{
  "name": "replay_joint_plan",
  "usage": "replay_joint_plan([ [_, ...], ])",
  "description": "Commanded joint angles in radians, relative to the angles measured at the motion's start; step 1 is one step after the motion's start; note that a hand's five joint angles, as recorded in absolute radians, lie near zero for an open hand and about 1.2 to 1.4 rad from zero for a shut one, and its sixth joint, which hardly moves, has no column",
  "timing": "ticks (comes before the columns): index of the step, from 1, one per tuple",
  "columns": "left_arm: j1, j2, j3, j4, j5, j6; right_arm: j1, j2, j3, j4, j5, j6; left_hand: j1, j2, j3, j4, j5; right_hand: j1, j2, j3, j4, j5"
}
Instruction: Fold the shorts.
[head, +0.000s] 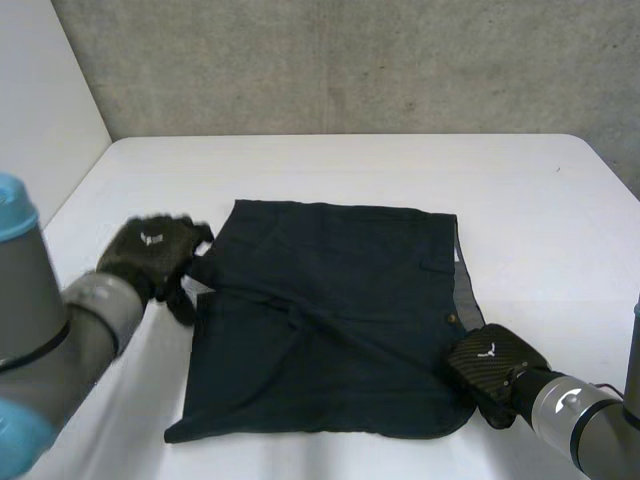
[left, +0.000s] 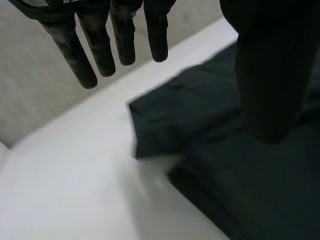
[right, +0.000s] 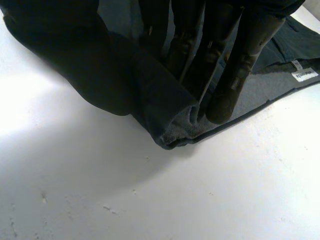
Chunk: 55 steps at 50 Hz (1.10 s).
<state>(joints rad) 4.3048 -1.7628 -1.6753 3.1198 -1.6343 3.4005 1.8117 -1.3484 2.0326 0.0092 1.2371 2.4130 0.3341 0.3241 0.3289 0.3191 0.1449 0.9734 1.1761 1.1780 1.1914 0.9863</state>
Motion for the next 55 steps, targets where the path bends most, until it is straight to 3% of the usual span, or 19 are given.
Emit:
replay_joint_plan([
  [1,-0.056,0.151,-0.217,-0.171,0.096,-0.03,-0.003,0.0,0.0,-0.012,0.001,0.015,0.038,0.048,0.043,0.053,0.053,0.423,0.22,0.218,0.205,0.235],
  [11,-0.086,0.148,-0.342,-0.185,0.1,-0.021,-0.003,-0.011,-0.003,-0.012,0.002,0.035,0.099,0.109,0.105,0.114,0.114,0.423,0.22,0.218,0.205,0.235],
  [15,-0.088,0.088,-0.353,-0.162,0.097,-0.02,0.0,-0.038,-0.003,-0.005,0.008,0.034,0.439,0.449,0.444,0.454,0.454,0.423,0.22,0.218,0.205,0.235],
  [18,-0.091,0.028,-0.351,-0.138,0.094,-0.018,0.001,-0.066,-0.002,0.008,0.015,0.032,0.979,0.989,0.984,0.994,0.993,0.423,0.22,0.218,0.205,0.235],
  [19,-0.092,0.019,-0.351,-0.136,0.094,-0.018,0.003,-0.09,-0.002,0.037,0.018,0.02,1.061,1.071,1.067,1.076,1.076,0.423,0.22,0.218,0.205,0.235],
  [23,-0.12,0.019,-0.359,-0.155,0.096,-0.001,-0.008,-0.17,-0.014,0.241,0.007,-0.024,1.062,1.072,1.067,1.077,1.077,0.423,0.22,0.218,0.205,0.235],
  [27,-0.218,0.071,-0.356,-0.266,0.085,0.155,-0.017,-0.25,-0.006,0.427,-0.013,-0.182,1.062,1.072,1.067,1.077,1.077,0.423,0.22,0.218,0.205,0.235],
  [30,-0.224,0.137,-0.34,-0.31,0.067,0.259,-0.057,-0.278,-0.005,0.474,-0.027,-0.288,1.062,1.072,1.067,1.077,1.077,0.423,0.22,0.218,0.205,0.235],
  [33,-0.215,0.148,-0.293,-0.232,0.053,0.284,-0.074,-0.279,-0.026,0.456,-0.033,-0.276,1.062,1.072,1.067,1.077,1.077,0.423,0.22,0.218,0.205,0.235],
  [39,-0.214,0.083,-0.166,-0.054,-0.005,0.29,-0.075,-0.23,-0.136,0.321,-0.039,-0.086,1.062,1.072,1.067,1.077,1.077,0.423,0.22,0.218,0.205,0.235],
  [43,-0.211,-0.032,-0.022,0.121,-0.059,0.295,-0.06,-0.149,-0.241,0.238,-0.021,-0.02,1.062,1.072,1.067,1.077,1.077,0.423,0.22,0.218,0.205,0.235],
  [47,-0.177,-0.156,0.115,0.256,-0.055,0.312,-0.037,-0.077,-0.343,0.209,0.008,-0.009,1.062,1.072,1.067,1.077,1.077,0.423,0.22,0.218,0.205,0.235],
  [55,-0.106,-0.481,0.461,0.336,-0.055,0.414,0.043,0.158,-0.564,0.046,0.117,-0.006,1.062,1.072,1.067,1.077,1.077,0.423,0.22,0.218,0.205,0.235],
])
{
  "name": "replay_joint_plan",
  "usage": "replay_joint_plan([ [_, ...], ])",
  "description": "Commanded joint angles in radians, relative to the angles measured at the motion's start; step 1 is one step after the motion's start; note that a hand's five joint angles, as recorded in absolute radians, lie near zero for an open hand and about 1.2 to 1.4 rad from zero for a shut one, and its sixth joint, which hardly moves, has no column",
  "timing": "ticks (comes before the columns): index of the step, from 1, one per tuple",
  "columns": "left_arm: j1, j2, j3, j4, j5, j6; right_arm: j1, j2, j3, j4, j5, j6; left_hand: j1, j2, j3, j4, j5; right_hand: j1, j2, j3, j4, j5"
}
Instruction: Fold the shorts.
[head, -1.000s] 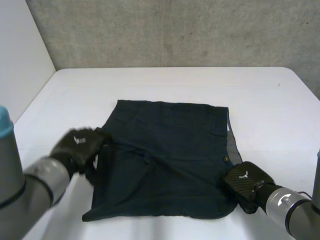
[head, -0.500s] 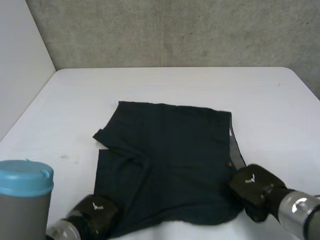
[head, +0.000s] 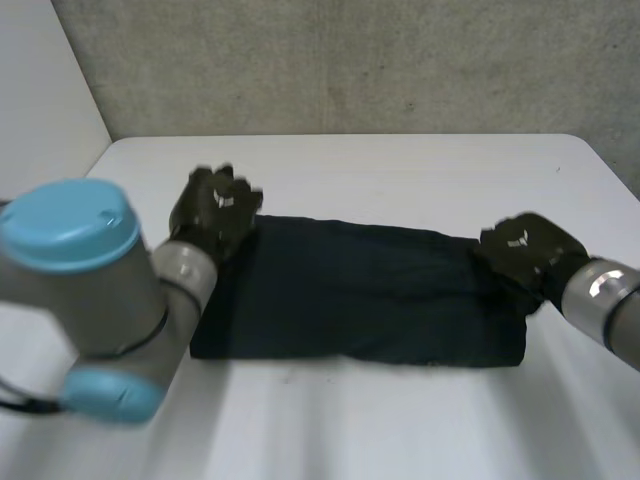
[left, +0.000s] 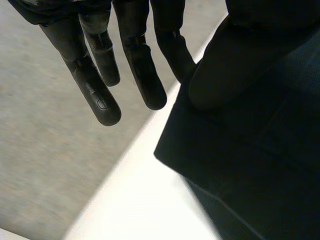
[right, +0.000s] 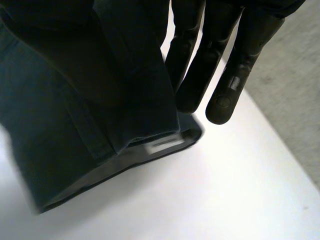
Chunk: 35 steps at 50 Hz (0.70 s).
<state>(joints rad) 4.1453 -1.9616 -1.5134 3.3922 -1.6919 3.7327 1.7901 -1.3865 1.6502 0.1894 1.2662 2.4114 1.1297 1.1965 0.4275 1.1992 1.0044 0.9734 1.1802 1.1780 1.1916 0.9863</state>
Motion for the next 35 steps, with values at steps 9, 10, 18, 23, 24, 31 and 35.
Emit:
replay_joint_plan([
  [9,0.065,-0.552,0.574,0.101,0.035,0.082,0.087,0.513,-0.423,-0.344,0.122,-0.005,0.267,0.2,0.969,0.197,0.217,0.423,0.216,0.218,0.205,0.235],
  [10,0.067,-0.568,0.587,0.113,0.047,0.081,0.091,0.541,-0.443,-0.35,0.128,-0.003,0.267,0.2,0.969,0.197,0.217,0.423,0.216,0.218,0.205,0.235],
  [18,0.055,-0.658,0.615,0.3,0.115,0.087,0.109,0.688,-0.587,-0.366,0.188,-0.003,-0.461,-0.528,0.241,-0.531,-0.511,-0.789,-0.996,-0.994,-1.008,-0.977],
  [23,0.055,-0.636,0.576,0.323,0.086,0.079,0.118,0.66,-0.599,-0.363,0.206,0.015,-0.955,-1.022,-0.253,-1.025,-1.004,-0.799,-1.006,-1.003,-1.017,-0.986],
  [24,0.055,-0.628,0.57,0.322,0.083,0.079,0.118,0.638,-0.595,-0.363,0.208,0.023,-0.955,-1.022,-0.253,-1.025,-1.004,-0.799,-1.006,-1.003,-1.017,-0.986],
  [31,0.052,-0.398,0.376,0.309,0.077,0.05,0.109,0.419,-0.547,-0.343,0.205,0.205,-0.955,-1.022,-0.253,-1.025,-1.004,-0.799,-1.006,-1.003,-1.017,-0.986],
  [35,0.033,-0.228,0.23,0.305,0.078,-0.019,0.107,0.282,-0.509,-0.245,0.2,0.273,-0.955,-1.022,-0.253,-1.025,-1.004,-0.799,-1.006,-1.003,-1.017,-0.986],
])
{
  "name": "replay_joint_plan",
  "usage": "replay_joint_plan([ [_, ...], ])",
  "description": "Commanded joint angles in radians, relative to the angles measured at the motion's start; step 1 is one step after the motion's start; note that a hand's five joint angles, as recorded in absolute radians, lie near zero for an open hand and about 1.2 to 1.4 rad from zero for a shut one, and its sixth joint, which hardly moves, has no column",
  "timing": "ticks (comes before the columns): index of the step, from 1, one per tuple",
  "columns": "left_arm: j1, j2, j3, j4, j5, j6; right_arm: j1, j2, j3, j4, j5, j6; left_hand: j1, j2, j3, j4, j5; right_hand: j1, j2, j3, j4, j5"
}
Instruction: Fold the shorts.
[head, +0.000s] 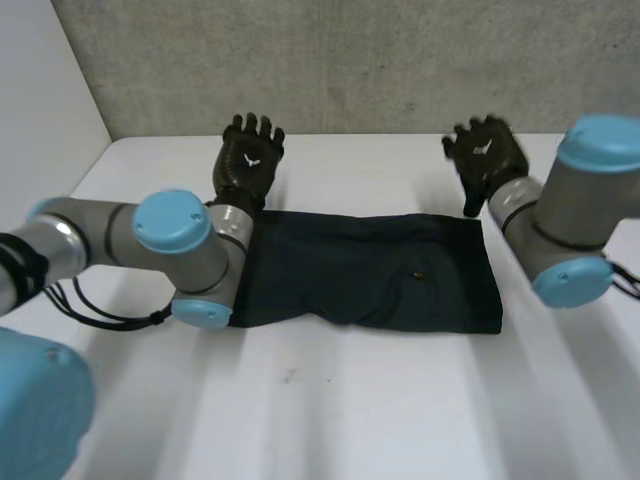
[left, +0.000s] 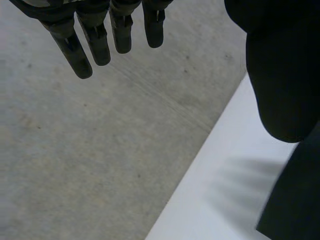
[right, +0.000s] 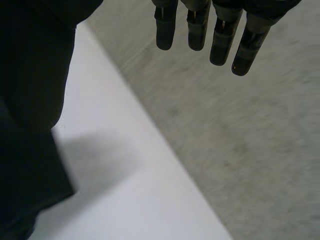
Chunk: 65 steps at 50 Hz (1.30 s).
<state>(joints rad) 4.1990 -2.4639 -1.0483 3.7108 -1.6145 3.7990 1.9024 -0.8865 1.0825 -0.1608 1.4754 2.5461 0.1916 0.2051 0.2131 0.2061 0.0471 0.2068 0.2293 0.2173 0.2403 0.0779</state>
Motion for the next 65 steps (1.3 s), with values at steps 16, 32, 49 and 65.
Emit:
replay_joint_plan([
  [16,-0.033,0.565,-0.605,-0.359,0.015,-0.584,-0.061,-0.391,0.546,0.25,-0.119,0.141,-0.013,-0.027,-0.035,-0.028,-0.043,0.063,0.04,0.052,0.029,0.017],
  [32,-0.025,0.55,-0.671,-0.319,0.036,-0.593,-0.094,-0.175,0.654,-0.114,-0.109,0.141,-0.017,-0.031,-0.039,-0.032,-0.047,0.863,0.84,0.852,0.829,0.817],
  [49,-0.022,0.565,-0.691,-0.322,0.033,-0.591,-0.327,-0.397,0.629,0.171,-0.087,-0.3,-0.017,-0.031,-0.039,-0.032,-0.047,1.189,1.167,1.179,1.156,1.144],
  [65,-0.02,0.576,-0.681,-0.321,0.016,-0.591,0.202,-0.367,0.456,0.185,-0.367,-0.494,-0.017,-0.031,-0.039,-0.032,-0.047,1.189,1.167,1.179,1.156,1.144],
])
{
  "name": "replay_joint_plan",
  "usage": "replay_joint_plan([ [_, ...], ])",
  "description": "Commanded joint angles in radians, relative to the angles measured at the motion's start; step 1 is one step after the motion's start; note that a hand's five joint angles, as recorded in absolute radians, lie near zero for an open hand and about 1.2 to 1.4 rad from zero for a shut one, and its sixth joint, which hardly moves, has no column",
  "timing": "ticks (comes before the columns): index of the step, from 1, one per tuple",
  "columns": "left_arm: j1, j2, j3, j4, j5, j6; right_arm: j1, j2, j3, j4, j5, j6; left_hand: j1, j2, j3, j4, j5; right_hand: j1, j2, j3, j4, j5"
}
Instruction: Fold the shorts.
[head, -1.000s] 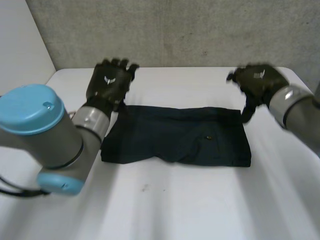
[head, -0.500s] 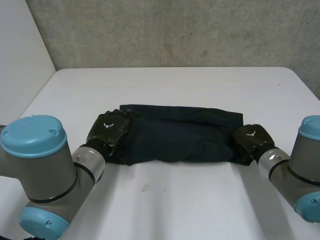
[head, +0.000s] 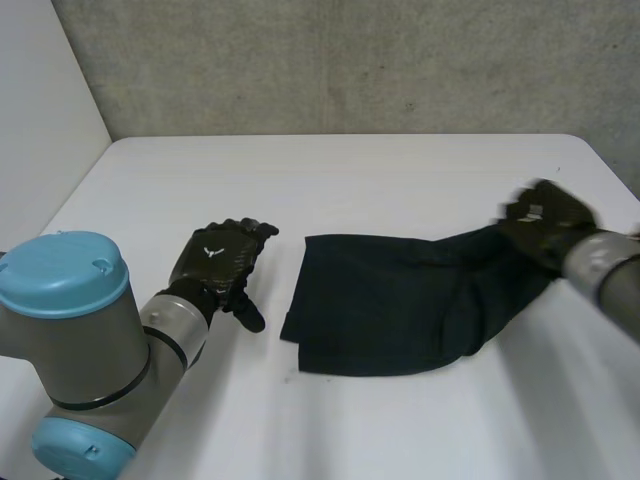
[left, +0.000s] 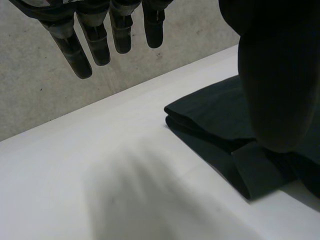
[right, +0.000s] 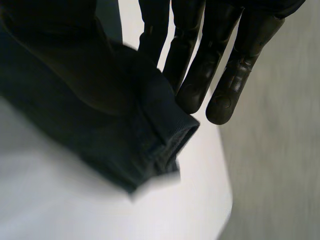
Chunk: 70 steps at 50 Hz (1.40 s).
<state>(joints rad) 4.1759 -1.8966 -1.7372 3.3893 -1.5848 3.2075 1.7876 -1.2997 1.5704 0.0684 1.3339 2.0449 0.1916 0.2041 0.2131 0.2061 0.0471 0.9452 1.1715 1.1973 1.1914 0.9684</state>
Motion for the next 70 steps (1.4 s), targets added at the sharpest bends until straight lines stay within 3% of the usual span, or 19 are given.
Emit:
replay_joint_plan([
  [1,0.003,0.016,0.013,0.001,-0.021,0.0,0.344,0.065,-0.03,-0.045,-0.251,0.009,-0.017,-0.03,-0.039,-0.032,-0.047,0.451,0.225,0.199,0.205,0.253],
  [4,0.006,0.028,0.019,0.002,-0.033,0.0,0.418,0.149,-0.036,-0.048,-0.311,0.023,-0.017,-0.03,-0.039,-0.032,-0.047,0.414,0.188,0.162,0.168,0.217],
  [8,0.009,0.045,0.053,0.002,-0.044,-0.002,0.426,0.2,-0.05,-0.051,-0.3,0.082,-0.017,-0.03,-0.039,-0.032,-0.047,-0.59,-0.816,-0.842,-0.836,-0.788],
  [9,0.009,0.047,0.071,0.002,-0.044,-0.002,0.427,0.2,-0.055,-0.055,-0.295,0.11,-0.013,-0.026,-0.035,-0.028,-0.043,-0.654,-0.88,-0.906,-0.9,-0.852],
  [11,0.01,0.047,0.096,0.002,-0.041,-0.003,0.423,0.2,-0.067,-0.065,-0.285,0.185,-0.013,-0.026,-0.035,-0.028,-0.043,-0.716,-0.942,-0.968,-0.962,-0.914],
  [14,0.013,0.039,0.156,0.001,-0.041,-0.002,0.386,0.182,-0.092,-0.11,-0.268,0.429,-0.007,-0.02,-0.029,-0.022,-0.037,-0.771,-0.997,-1.023,-1.017,-0.968],
  [15,0.013,0.034,0.172,0.001,-0.041,-0.002,0.344,0.147,-0.096,-0.137,-0.254,0.583,-0.005,-0.017,-0.026,-0.019,-0.035,-0.771,-0.997,-1.023,-1.017,-0.968],
  [19,0.003,-0.004,0.246,-0.001,-0.041,0.0,0.247,0.032,-0.099,-0.18,-0.19,0.931,0.007,-0.005,-0.014,-0.007,-0.023,-0.771,-0.997,-1.023,-1.017,-0.968],
  [22,-0.017,-0.061,0.306,-0.008,-0.037,-0.006,0.202,0.01,-0.11,-0.177,-0.139,1.066,0.013,0.001,-0.008,-0.001,-0.017,-0.771,-0.997,-1.023,-1.017,-0.968],
  [31,-0.14,-0.267,0.418,-0.059,-0.035,-0.009,0.19,0.169,-0.167,-0.05,-0.062,0.855,0.019,0.007,-0.003,0.004,-0.011,-0.771,-0.997,-1.023,-1.017,-0.968],
  [37,-0.158,-0.403,0.481,-0.157,-0.04,0.0,0.193,0.316,-0.197,-0.024,0.033,0.755,0.031,0.018,0.009,0.016,0.001,-0.771,-0.997,-1.023,-1.017,-0.968],
  [43,-0.148,-0.461,0.539,-0.294,-0.044,0.012,0.194,0.389,-0.224,-0.004,0.053,0.744,0.037,0.024,0.015,0.022,0.007,-0.771,-0.997,-1.023,-1.017,-0.968],
  [50,-0.142,-0.411,0.547,-0.32,-0.037,0.015,0.193,0.298,-0.247,0.016,0.047,0.744,0.025,0.012,0.003,0.01,-0.005,-0.771,-0.997,-1.023,-1.017,-0.968],
  [58,-0.108,-0.167,0.536,-0.321,-0.038,0.006,0.182,0.134,-0.248,0.005,0.06,0.758,0.001,-0.011,-0.02,-0.013,-0.029,-0.771,-0.997,-1.023,-1.017,-0.968],
  [62,-0.059,-0.024,0.544,-0.343,-0.037,0.006,0.164,0.002,-0.271,0.001,0.145,0.79,0.013,0.001,-0.008,-0.001,-0.017,-0.771,-0.997,-1.023,-1.017,-0.968],
  [66,0.025,0.094,0.573,-0.442,-0.04,0.002,0.124,-0.097,-0.309,0.013,0.286,0.83,0.022,0.009,0.0,0.007,-0.008,-0.771,-0.997,-1.023,-1.017,-0.968],
  [70,0.108,0.151,0.614,-0.589,-0.035,-0.008,0.111,-0.136,-0.331,0.062,0.32,0.84,0.007,-0.005,-0.014,-0.007,-0.023,-0.771,-0.997,-1.023,-1.017,-0.968],
])
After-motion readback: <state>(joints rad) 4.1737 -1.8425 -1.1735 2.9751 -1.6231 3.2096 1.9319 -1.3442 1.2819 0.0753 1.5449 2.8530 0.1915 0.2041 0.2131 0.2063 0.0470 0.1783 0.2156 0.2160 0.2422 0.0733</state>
